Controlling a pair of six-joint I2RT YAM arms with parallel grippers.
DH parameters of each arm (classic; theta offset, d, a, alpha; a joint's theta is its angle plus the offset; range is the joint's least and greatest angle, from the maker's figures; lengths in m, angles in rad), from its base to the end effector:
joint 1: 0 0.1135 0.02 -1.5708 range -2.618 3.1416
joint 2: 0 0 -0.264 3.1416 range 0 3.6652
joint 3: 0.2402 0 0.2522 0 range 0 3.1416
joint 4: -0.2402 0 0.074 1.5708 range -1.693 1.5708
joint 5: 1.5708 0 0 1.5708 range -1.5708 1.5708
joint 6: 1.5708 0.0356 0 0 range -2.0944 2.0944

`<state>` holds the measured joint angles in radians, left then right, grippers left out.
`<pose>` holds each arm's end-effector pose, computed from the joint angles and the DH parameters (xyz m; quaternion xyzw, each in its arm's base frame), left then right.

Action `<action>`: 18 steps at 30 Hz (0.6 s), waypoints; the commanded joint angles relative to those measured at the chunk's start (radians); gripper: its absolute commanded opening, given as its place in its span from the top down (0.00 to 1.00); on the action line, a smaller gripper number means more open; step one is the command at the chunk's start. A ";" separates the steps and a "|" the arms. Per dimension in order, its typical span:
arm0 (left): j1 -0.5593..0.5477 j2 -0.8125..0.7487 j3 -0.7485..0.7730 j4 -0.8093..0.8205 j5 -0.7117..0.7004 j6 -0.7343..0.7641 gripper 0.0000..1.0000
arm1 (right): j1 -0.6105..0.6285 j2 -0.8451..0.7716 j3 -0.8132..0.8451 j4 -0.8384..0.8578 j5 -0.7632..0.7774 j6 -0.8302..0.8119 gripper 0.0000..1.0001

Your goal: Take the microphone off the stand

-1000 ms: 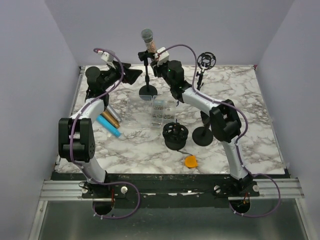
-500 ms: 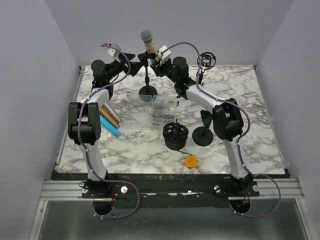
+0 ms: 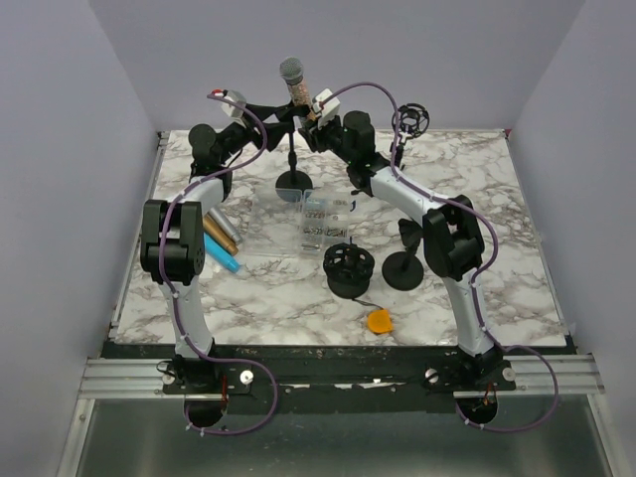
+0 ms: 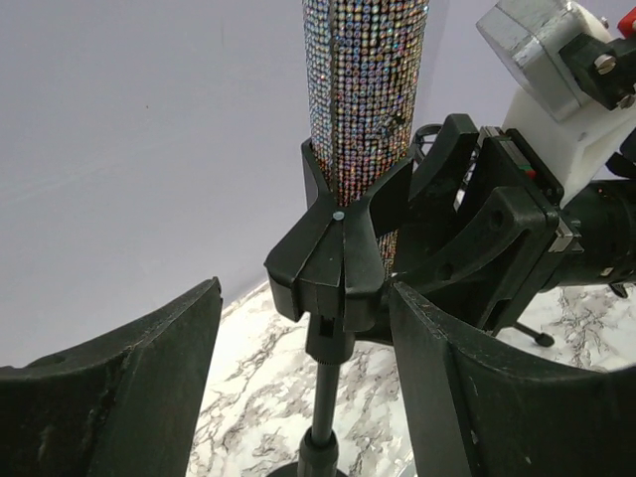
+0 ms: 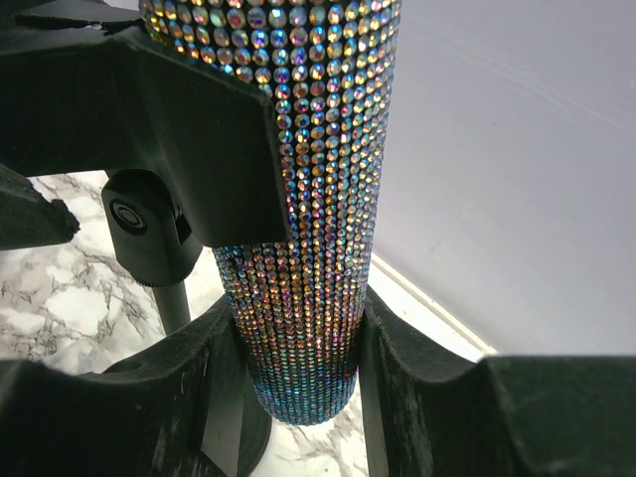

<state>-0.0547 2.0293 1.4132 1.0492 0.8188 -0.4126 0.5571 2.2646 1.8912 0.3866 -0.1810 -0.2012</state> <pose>0.4586 -0.0511 0.2989 0.2421 0.5459 -0.3875 0.7023 0.4616 0.2951 0.2844 -0.3187 0.6261 0.1880 0.6864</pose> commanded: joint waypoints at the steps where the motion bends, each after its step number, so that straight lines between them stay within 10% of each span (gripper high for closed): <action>1: -0.010 0.018 0.022 0.078 -0.008 -0.020 0.34 | 0.001 0.010 0.046 -0.011 -0.025 0.021 0.99; 13: -0.022 0.045 0.070 0.061 0.019 -0.028 0.50 | 0.001 0.010 0.045 -0.012 -0.030 0.028 0.99; 18: -0.025 0.066 0.095 0.055 0.049 -0.043 0.75 | 0.001 0.009 0.040 -0.009 -0.030 0.031 0.99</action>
<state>-0.0742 2.0693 1.4776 1.0767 0.8284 -0.4496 0.5571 2.2646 1.8973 0.3710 -0.1802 -0.1905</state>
